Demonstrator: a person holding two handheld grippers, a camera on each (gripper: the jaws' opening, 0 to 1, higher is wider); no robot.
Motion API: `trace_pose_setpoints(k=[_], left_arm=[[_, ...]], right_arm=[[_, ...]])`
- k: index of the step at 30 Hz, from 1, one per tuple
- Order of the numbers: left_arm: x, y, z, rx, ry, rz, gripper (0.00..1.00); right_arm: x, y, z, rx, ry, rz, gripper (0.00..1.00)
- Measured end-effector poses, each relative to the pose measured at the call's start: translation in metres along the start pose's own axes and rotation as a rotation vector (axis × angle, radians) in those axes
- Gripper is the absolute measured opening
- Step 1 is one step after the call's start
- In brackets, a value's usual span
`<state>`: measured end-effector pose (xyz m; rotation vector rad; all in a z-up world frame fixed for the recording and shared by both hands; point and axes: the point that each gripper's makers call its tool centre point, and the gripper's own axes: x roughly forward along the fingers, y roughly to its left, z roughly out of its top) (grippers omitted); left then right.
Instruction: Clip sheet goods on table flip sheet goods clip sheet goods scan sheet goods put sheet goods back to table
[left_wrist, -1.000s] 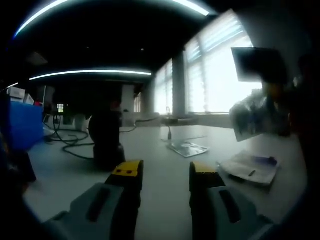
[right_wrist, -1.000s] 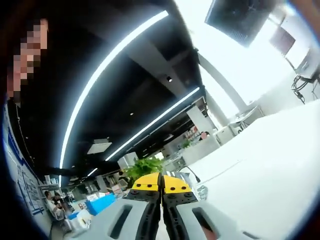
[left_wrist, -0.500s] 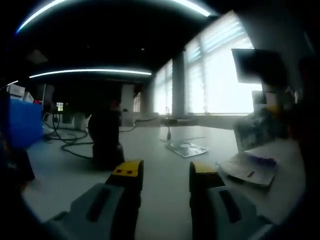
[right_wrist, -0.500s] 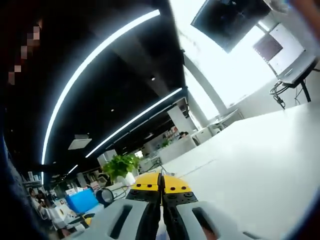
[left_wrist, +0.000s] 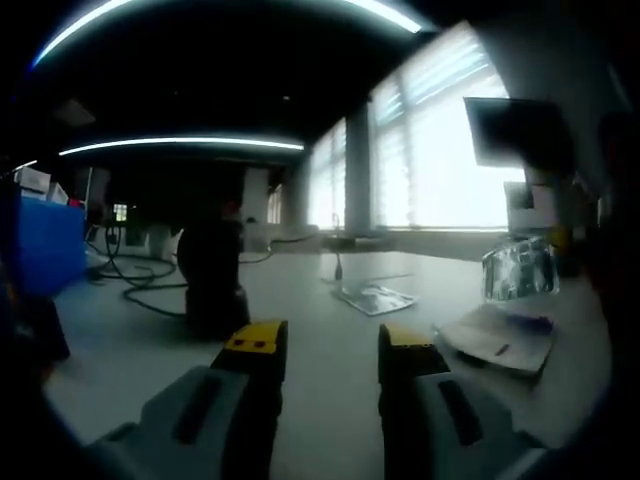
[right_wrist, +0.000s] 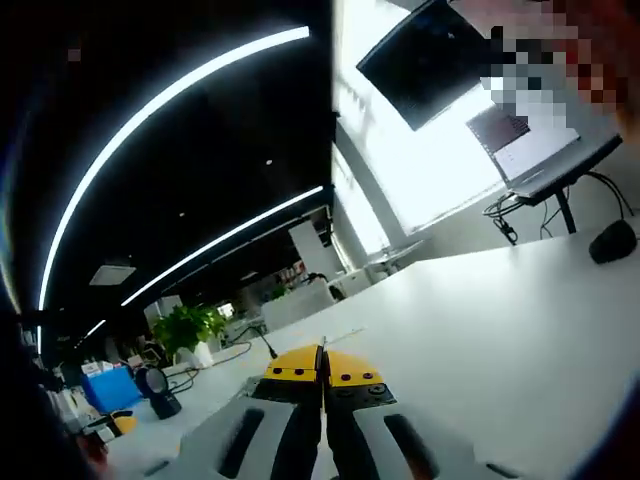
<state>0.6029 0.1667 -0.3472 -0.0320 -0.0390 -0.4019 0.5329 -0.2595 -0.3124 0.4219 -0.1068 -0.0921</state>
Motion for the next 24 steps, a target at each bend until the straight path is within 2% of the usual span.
trace_pose_setpoints(k=[2,3,4,7,9,11,13,14,16,24], left_arm=[[0.0,0.002,0.001,-0.014,-0.005,0.005,0.29],[0.0,0.001,0.001,-0.014,-0.005,0.005,0.29],[0.0,0.0,0.001,-0.011,-0.003,0.003,0.29],[0.0,-0.003,0.0,0.006,0.002,-0.005,0.29],[0.0,-0.004,0.0,0.012,0.002,-0.007,0.29],[0.0,-0.004,0.0,0.013,0.002,-0.007,0.29],[0.0,-0.004,0.0,0.01,0.0,-0.007,0.29],[0.0,-0.004,0.0,0.009,0.0,-0.007,0.29],[0.0,-0.004,0.0,0.01,0.0,-0.01,0.29],[0.0,-0.004,0.001,0.01,-0.003,-0.014,0.28]], right_arm=[[-0.002,-0.01,-0.005,-0.016,0.01,-0.034,0.0],[-0.003,-0.015,-0.006,-0.057,0.013,-0.05,0.0],[-0.004,-0.017,-0.008,-0.05,0.013,-0.058,0.0],[-0.007,-0.028,-0.013,-0.11,0.023,-0.103,0.0],[-0.008,-0.031,-0.016,-0.139,0.028,-0.116,0.0],[-0.009,-0.034,-0.019,-0.212,0.035,-0.13,0.0],[-0.01,-0.036,-0.021,-0.222,0.029,-0.138,0.0],[-0.01,-0.038,-0.022,-0.261,0.038,-0.148,0.0],[-0.011,-0.041,-0.025,-0.287,0.041,-0.157,0.0],[-0.02,-0.044,-0.039,-0.479,0.097,-0.185,0.0]])
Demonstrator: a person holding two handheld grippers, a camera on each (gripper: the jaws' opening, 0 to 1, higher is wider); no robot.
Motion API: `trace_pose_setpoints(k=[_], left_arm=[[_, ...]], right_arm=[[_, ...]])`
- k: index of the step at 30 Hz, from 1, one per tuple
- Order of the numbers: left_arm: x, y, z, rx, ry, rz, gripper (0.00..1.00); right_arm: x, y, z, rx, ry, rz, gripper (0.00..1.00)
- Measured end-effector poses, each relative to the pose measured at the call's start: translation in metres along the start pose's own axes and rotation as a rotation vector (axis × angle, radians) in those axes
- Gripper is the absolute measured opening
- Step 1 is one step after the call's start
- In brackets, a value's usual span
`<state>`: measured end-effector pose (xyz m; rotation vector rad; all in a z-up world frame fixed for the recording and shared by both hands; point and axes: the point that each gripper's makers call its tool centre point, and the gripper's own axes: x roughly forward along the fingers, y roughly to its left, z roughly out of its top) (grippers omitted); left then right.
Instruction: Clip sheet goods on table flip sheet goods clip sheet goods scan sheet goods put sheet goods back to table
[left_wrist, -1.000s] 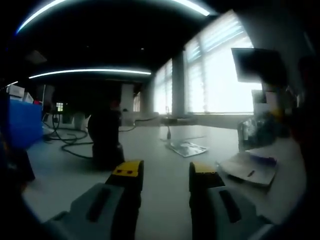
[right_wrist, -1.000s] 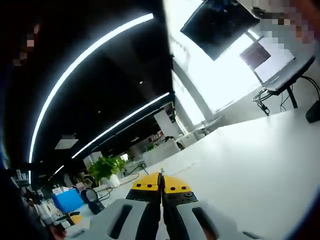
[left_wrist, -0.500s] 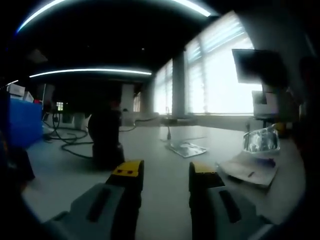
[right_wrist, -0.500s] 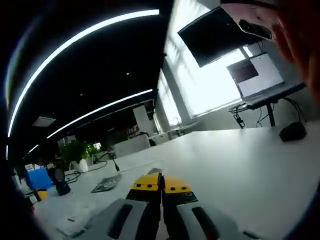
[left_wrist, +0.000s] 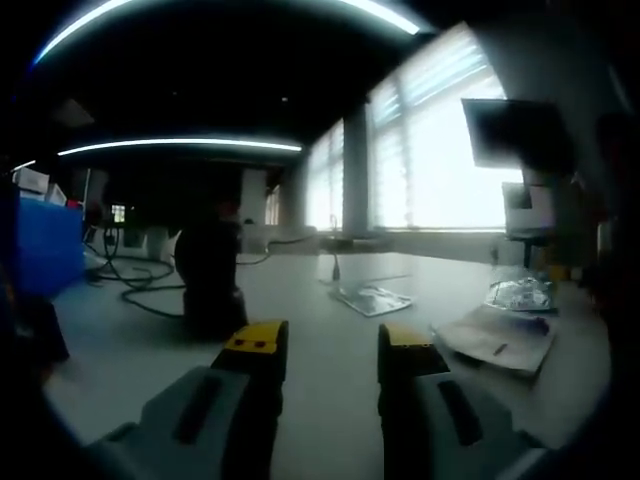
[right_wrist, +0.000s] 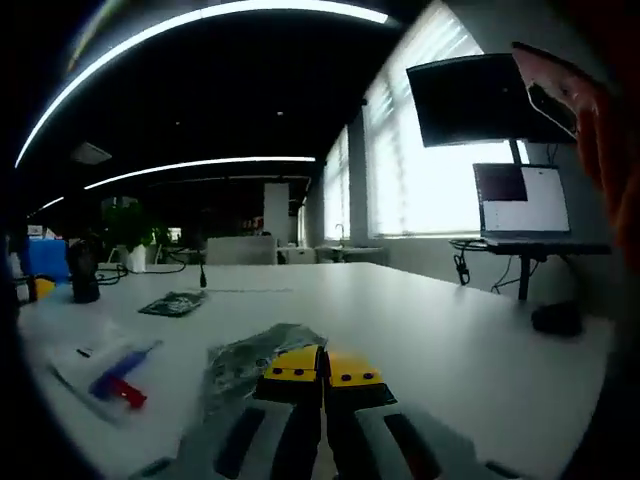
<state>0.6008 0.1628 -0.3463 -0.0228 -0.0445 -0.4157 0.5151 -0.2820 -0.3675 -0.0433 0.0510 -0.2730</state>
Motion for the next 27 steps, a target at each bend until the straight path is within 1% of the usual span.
trace_pose_setpoints(k=[2,4,5,6,8,11,13,15,17,25,26,27], left_arm=[[0.0,0.0,0.0,0.002,-0.002,-0.001,0.28],[0.0,0.0,0.001,0.003,-0.004,-0.001,0.28],[0.0,0.0,0.001,0.003,-0.005,-0.001,0.28],[0.0,0.0,0.001,0.002,-0.005,0.0,0.28],[0.0,0.0,0.001,-0.001,-0.005,0.0,0.28],[0.0,0.0,0.001,0.0,-0.004,-0.001,0.28],[0.0,0.0,0.0,0.002,-0.004,-0.002,0.28],[0.0,-0.001,0.0,0.006,-0.003,-0.002,0.28],[0.0,-0.001,0.0,0.007,-0.002,-0.002,0.28],[-0.001,0.0,0.001,0.009,-0.005,0.002,0.28],[-0.001,0.001,0.0,0.01,-0.004,0.003,0.28],[-0.001,0.001,0.0,0.01,-0.004,0.003,0.28]], right_arm=[[0.0,0.001,-0.005,-0.063,0.023,0.003,0.0],[0.0,0.002,-0.009,-0.084,0.033,0.0,0.0],[0.0,0.0,-0.01,-0.116,0.041,-0.002,0.0],[0.001,0.0,-0.013,-0.131,0.052,-0.003,0.0],[0.001,0.001,-0.018,-0.129,0.079,0.003,0.0],[0.0,0.002,-0.022,-0.18,0.089,0.007,0.0],[-0.001,0.003,-0.023,-0.197,0.096,0.007,0.0],[-0.002,0.002,-0.024,-0.196,0.1,0.008,0.0],[-0.004,0.001,-0.027,-0.169,0.108,0.009,0.0],[-0.009,-0.001,-0.03,-0.156,0.119,0.014,0.0],[-0.009,-0.002,-0.029,-0.142,0.119,0.016,0.0],[-0.01,-0.001,-0.031,-0.096,0.134,0.024,0.0]])
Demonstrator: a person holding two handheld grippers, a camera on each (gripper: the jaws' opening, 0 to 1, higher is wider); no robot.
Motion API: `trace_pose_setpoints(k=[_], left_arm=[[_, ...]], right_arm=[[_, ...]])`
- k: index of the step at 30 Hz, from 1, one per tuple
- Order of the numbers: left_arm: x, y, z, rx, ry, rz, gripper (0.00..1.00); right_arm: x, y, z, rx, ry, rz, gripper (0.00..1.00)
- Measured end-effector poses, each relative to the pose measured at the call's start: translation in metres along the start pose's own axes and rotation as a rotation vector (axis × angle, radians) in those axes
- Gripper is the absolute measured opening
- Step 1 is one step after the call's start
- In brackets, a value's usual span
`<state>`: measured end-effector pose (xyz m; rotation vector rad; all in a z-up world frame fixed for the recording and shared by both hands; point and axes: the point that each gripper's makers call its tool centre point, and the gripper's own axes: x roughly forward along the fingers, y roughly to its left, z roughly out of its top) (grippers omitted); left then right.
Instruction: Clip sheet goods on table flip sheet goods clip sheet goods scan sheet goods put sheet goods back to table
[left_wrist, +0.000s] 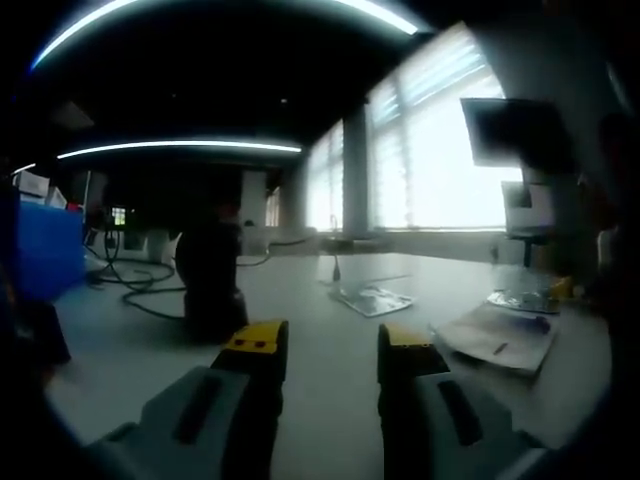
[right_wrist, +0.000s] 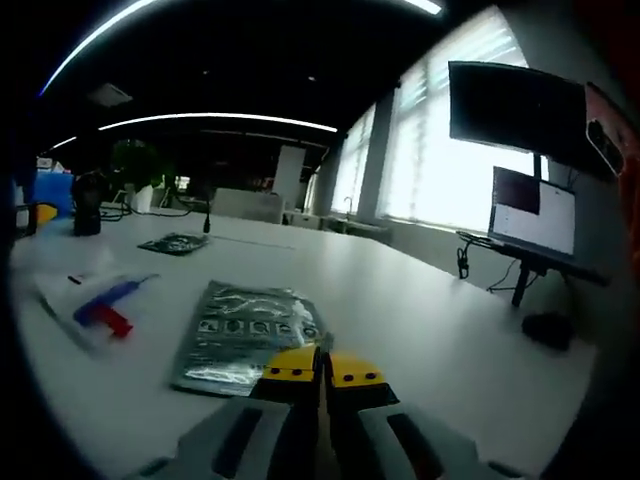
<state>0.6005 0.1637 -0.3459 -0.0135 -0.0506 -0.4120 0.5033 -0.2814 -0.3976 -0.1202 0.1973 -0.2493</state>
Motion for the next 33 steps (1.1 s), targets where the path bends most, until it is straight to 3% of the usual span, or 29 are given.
trace_pose_setpoints(k=[13,19,20,23,25,27,28,31,33], left_arm=[[0.0,0.0,0.0,0.008,0.003,0.008,0.28],[0.0,0.0,0.0,0.009,0.003,0.008,0.28],[0.0,0.0,0.0,0.009,0.003,0.008,0.28],[0.0,-0.001,0.001,0.009,0.003,0.008,0.28],[0.0,-0.001,0.001,0.01,0.003,0.008,0.28],[0.0,-0.001,0.001,0.009,0.003,0.008,0.28],[0.0,-0.001,0.001,0.01,0.002,0.008,0.28],[0.0,-0.001,0.002,0.01,-0.001,0.008,0.28],[0.0,-0.001,0.002,0.01,-0.002,0.009,0.28]], right_arm=[[0.0,-0.018,0.015,0.004,-0.046,-0.007,0.13],[0.012,-0.013,0.031,-0.016,-0.064,0.08,0.28],[0.015,-0.007,0.034,-0.05,-0.061,0.127,0.3],[0.021,0.003,0.045,-0.019,-0.061,0.215,0.34],[0.027,0.009,0.054,-0.099,-0.078,0.279,0.35],[0.032,0.013,0.058,-0.114,-0.085,0.332,0.36],[0.034,0.023,0.062,-0.148,-0.109,0.421,0.36],[0.039,0.036,0.06,-0.24,-0.135,0.534,0.42],[0.038,0.048,0.055,-0.211,-0.121,0.638,0.46]])
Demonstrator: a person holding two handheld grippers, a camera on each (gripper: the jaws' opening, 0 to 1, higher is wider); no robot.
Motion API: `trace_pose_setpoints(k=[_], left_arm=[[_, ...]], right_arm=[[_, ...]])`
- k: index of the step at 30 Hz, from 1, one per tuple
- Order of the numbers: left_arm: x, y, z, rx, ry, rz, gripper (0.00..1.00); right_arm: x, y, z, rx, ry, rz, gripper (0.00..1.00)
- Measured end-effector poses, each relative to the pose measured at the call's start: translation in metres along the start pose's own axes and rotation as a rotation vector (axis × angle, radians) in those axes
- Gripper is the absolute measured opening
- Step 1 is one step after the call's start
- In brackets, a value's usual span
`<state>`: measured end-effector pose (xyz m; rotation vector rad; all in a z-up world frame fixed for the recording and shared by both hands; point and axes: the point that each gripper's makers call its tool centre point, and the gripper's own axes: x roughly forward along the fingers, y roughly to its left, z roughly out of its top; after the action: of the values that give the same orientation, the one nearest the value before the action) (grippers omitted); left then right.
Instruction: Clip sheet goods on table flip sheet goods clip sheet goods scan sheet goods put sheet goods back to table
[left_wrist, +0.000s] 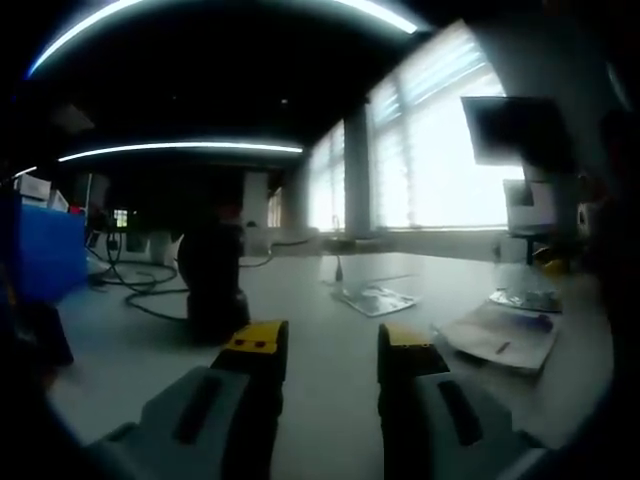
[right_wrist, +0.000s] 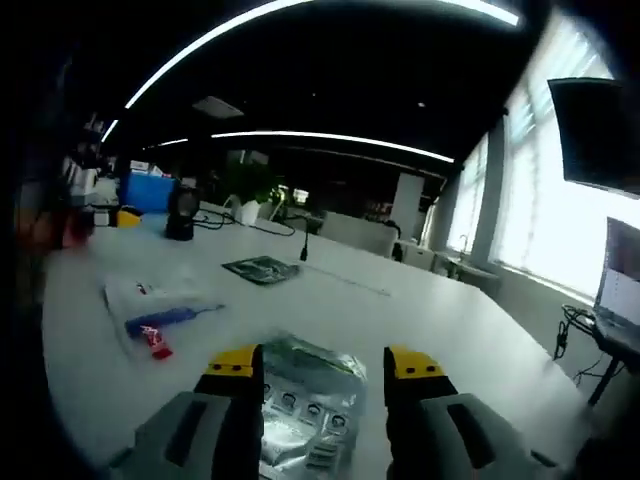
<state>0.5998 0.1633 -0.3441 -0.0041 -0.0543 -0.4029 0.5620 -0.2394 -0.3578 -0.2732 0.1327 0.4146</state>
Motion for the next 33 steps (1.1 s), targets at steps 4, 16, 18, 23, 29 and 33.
trace_pose_setpoints(k=[4,16,18,23,29,33], left_arm=[[0.0,0.001,0.0,0.0,0.0,0.001,0.28],[0.0,0.002,-0.001,0.004,0.001,0.001,0.28],[0.0,0.002,-0.002,0.004,0.001,0.001,0.28],[0.001,0.0,-0.003,0.011,0.006,-0.004,0.28],[0.001,-0.001,-0.003,0.012,0.007,-0.005,0.28],[0.001,-0.001,-0.002,0.011,0.006,-0.004,0.28]], right_arm=[[0.008,0.005,-0.01,0.031,0.019,0.093,0.51],[0.016,0.024,-0.047,0.004,0.096,0.292,0.53],[0.015,0.024,-0.052,0.073,0.113,0.287,0.53],[0.014,0.025,-0.056,0.13,0.125,0.263,0.51],[0.012,0.023,-0.058,0.17,0.149,0.223,0.5],[0.011,0.023,-0.058,0.187,0.161,0.187,0.5]])
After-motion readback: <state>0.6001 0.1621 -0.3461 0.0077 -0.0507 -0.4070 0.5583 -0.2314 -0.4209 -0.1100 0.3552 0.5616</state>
